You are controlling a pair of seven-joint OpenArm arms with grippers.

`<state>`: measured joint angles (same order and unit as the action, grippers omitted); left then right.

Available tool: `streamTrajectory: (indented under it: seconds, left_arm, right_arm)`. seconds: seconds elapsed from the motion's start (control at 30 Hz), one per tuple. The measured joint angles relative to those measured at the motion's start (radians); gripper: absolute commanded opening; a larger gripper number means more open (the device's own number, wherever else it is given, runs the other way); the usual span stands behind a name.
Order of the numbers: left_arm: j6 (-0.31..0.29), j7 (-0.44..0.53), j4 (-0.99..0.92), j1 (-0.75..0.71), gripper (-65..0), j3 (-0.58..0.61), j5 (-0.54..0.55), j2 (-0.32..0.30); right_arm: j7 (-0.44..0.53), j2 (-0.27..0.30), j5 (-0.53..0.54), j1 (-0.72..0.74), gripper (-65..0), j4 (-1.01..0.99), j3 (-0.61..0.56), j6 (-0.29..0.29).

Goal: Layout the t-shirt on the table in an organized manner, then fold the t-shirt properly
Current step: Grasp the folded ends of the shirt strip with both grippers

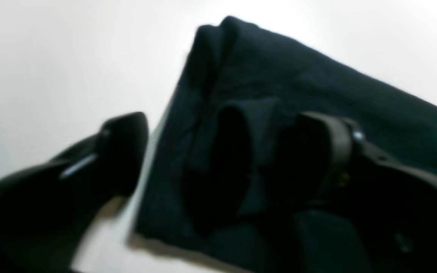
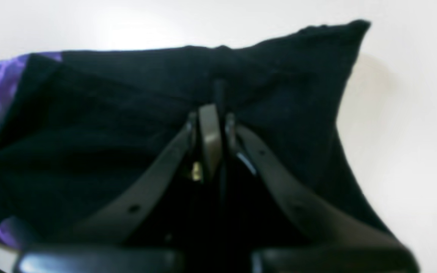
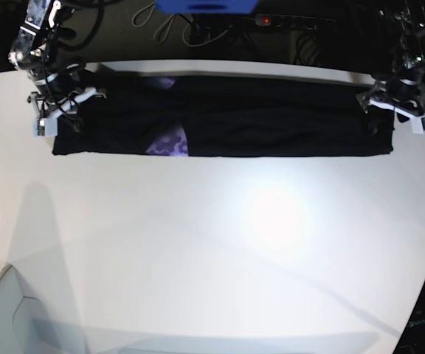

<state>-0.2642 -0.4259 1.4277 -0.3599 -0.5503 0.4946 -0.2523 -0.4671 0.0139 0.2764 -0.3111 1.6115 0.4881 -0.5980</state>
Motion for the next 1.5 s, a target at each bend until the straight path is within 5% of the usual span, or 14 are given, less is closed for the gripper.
streamTrajectory:
  seconds: [0.27, 0.93, 1.03, 1.17, 1.33, 1.5]
  left_arm:
    - [0.013, -0.049, 0.020, -0.014, -1.7, -0.095, -0.011, 0.003]
    - [0.012, 0.000, -0.054, 0.080, -2.2, 0.001, -0.018, -0.002]
    - [0.010, 0.003, -0.055, 0.077, -11.6, 0.001, -0.019, -0.003]
    - [0.010, -0.002, -0.058, 0.073, -37.9, 0.001, -0.011, -0.002]
    - [0.005, -0.012, -0.060, 0.073, -63.3, 0.003, -0.007, -0.002]
    - [0.005, -0.018, -0.059, 0.076, -65.0, 0.002, -0.007, -0.002]
  right_arm:
    - [0.000, 0.000, -0.001, 0.000, -48.3, 0.000, 0.000, 0.000]
    - [0.000, -0.005, 0.000, 0.000, -48.5, 0.000, -0.004, 0.000]
    - [0.000, -0.005, 0.000, 0.000, -48.5, 0.000, -0.004, 0.000]
    - [0.000, -0.005, 0.000, 0.000, -48.5, 0.000, -0.004, 0.000]
    - [0.000, -0.003, 0.000, 0.000, -48.5, 0.000, -0.005, 0.000]
    - [0.000, -0.003, 0.000, 0.000, -48.5, 0.000, -0.005, 0.000]
